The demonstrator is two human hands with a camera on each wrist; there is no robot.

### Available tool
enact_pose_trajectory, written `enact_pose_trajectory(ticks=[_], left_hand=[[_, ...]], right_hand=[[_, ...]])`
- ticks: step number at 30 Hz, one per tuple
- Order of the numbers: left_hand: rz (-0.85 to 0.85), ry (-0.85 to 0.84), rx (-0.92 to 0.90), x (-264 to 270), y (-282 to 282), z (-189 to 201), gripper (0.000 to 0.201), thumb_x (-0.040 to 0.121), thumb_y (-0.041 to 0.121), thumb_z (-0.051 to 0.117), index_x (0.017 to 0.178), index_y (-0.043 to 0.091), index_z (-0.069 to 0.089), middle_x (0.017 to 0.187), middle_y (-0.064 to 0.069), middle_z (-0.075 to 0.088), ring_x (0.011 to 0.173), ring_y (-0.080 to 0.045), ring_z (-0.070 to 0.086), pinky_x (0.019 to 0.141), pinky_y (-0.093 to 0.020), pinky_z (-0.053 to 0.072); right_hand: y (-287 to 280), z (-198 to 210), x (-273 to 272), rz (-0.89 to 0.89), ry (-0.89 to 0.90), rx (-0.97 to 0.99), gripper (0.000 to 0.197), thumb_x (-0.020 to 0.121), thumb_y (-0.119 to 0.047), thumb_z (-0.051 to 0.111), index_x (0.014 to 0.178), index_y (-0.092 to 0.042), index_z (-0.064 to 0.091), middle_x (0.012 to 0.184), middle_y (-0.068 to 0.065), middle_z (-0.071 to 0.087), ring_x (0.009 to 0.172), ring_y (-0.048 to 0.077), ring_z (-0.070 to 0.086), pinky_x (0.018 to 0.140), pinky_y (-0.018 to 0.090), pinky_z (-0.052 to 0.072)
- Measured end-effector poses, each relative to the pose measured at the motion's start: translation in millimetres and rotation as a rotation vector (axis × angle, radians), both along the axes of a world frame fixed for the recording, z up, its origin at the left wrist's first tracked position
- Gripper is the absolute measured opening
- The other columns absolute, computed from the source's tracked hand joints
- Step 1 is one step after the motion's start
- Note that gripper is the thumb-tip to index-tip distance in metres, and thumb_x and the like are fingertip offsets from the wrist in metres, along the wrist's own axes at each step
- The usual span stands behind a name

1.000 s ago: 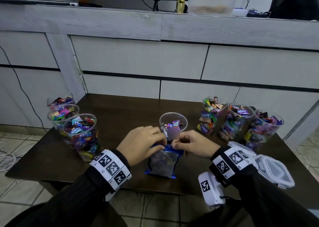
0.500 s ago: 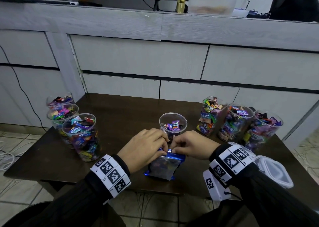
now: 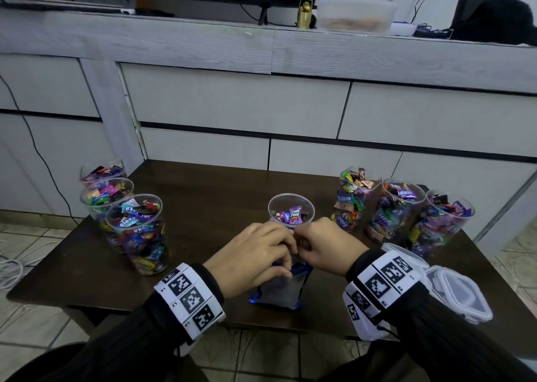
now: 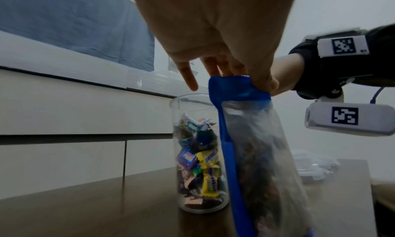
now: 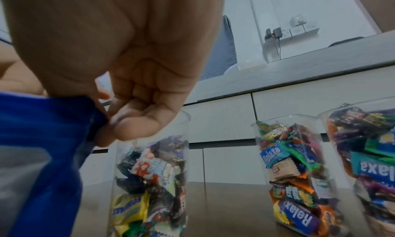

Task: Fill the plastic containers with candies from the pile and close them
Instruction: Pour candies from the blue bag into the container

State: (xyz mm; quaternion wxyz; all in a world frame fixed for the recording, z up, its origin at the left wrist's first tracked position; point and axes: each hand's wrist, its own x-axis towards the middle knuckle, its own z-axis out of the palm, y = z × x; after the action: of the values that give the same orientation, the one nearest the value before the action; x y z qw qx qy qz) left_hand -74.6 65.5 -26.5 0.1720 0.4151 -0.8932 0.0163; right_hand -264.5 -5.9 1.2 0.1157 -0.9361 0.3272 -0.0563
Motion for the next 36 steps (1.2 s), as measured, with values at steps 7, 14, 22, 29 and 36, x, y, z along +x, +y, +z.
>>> enact_pose_trajectory(ticks=[7,14,22,29,36], left_hand=[[0.053,0.130,0.153,8,-1,-2,0.015,0.092,0.045,0.059,0.096,0.031,0.062,0.125,0.015,0.048,0.118,0.002,0.038,0.097,-0.023,0.038],[-0.016,0.291,0.299,3,6,-2,0.010,0.086,0.036,0.069,0.086,0.026,0.064,0.128,0.020,0.045,0.124,0.010,0.032,0.093,-0.002,0.028],[0.259,0.365,0.466,20,1,-18,0.060,0.071,0.051,0.079,0.111,0.052,0.034,0.117,0.027,0.040,0.104,0.010,0.049,0.083,-0.022,0.049],[0.362,0.428,0.644,2,5,-37,0.115,0.046,0.077,0.079,0.129,0.066,-0.001,0.131,0.032,0.041,0.109,0.015,0.048,0.091,-0.016,0.042],[0.440,0.476,0.540,-24,8,-56,0.122,0.063,0.064,0.076,0.136,0.056,-0.022,0.136,0.007,0.055,0.111,-0.006,0.060,0.094,-0.029,0.050]], right_hand=[[2,8,2,0.016,0.089,0.193,0.017,0.088,-0.030,0.064,0.098,-0.017,0.061,0.092,-0.002,0.064,0.084,0.010,0.061,0.073,0.028,0.055],[2,10,9,-0.078,0.141,0.082,0.009,0.088,-0.017,0.057,0.092,-0.013,0.065,0.092,0.007,0.066,0.084,0.021,0.063,0.072,0.033,0.055],[0,8,7,-0.091,0.173,0.145,0.013,0.093,-0.025,0.057,0.100,-0.017,0.064,0.092,0.001,0.063,0.080,0.012,0.058,0.072,0.025,0.052],[3,5,11,-0.124,0.159,0.178,0.015,0.091,-0.030,0.059,0.102,-0.019,0.061,0.092,-0.002,0.060,0.078,0.009,0.057,0.065,0.019,0.047],[7,4,26,-0.067,0.169,0.187,0.018,0.095,-0.016,0.051,0.108,-0.010,0.062,0.107,0.008,0.063,0.095,0.019,0.061,0.087,0.033,0.053]])
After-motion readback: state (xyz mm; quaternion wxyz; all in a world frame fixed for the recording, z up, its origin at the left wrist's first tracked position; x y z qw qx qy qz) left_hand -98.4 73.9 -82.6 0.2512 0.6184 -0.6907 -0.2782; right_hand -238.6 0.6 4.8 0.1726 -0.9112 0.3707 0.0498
